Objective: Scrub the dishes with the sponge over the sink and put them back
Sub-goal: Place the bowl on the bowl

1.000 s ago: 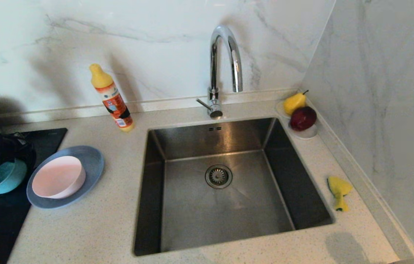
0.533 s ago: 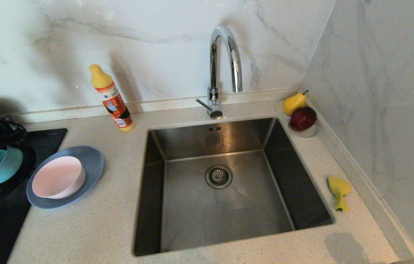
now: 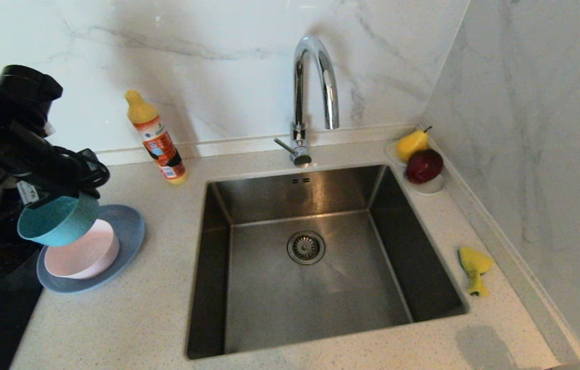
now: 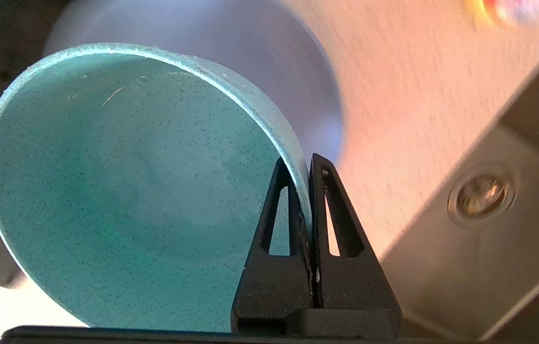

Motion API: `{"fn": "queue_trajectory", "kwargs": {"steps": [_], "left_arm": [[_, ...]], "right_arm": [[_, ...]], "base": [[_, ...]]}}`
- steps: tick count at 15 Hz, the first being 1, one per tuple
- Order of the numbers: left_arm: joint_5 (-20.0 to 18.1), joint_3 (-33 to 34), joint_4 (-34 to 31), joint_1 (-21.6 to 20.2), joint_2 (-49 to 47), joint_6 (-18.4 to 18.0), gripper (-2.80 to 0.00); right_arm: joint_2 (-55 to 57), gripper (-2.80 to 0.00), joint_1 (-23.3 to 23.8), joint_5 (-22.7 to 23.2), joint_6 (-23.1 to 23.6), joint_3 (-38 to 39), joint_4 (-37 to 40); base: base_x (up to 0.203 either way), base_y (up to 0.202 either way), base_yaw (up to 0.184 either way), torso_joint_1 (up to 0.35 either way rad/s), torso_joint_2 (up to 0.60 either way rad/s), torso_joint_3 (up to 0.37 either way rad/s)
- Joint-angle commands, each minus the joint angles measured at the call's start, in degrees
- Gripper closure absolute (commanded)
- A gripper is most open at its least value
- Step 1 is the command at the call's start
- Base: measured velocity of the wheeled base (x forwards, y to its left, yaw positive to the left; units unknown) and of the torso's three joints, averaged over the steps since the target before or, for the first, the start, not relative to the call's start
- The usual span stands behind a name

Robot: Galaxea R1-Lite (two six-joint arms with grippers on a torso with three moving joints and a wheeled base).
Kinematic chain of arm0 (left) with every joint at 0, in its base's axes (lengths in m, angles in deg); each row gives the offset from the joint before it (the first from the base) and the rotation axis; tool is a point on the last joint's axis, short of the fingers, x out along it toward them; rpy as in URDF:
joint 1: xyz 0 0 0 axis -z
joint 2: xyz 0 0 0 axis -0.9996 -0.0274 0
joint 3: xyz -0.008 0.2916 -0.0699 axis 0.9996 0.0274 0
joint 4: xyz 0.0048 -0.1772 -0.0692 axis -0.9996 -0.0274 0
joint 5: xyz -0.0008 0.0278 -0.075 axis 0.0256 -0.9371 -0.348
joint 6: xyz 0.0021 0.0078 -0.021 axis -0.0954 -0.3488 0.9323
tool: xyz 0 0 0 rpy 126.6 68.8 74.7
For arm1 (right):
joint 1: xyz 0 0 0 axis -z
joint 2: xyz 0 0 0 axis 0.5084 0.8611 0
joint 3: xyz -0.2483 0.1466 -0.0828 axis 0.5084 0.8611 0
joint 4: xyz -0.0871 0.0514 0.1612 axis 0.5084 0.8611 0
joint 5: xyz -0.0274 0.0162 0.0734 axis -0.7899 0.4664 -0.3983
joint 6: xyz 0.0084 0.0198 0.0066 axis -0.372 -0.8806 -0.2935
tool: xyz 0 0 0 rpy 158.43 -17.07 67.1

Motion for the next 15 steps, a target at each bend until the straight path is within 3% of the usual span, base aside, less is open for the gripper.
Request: {"fn": "queue_trajectory", "kwargs": {"steps": [1, 7, 15], "left_arm": [[1.8, 2.3, 1.1, 2.8, -1.5, 1.0, 0.0], [5.1, 10.1, 11.2, 2.2, -3.4, 1.0, 0.0], [4.9, 9.1, 10.5, 1.3, -3.0, 0.4, 0.0]], "right_arm": [[0.0, 0.0, 0.0, 0.0, 0.0, 0.0, 0.0], [0.0, 0.0, 0.0, 0.0, 0.0, 0.0, 0.0], [0.0, 0.0, 0.0, 0.0, 0.0, 0.0, 0.0]], "base": [[0.0, 0.0, 0.0, 0.0, 0.0, 0.0], [0.0, 0.0, 0.0, 0.0, 0.0, 0.0], [0.0, 0.0, 0.0, 0.0, 0.0, 0.0]]}}
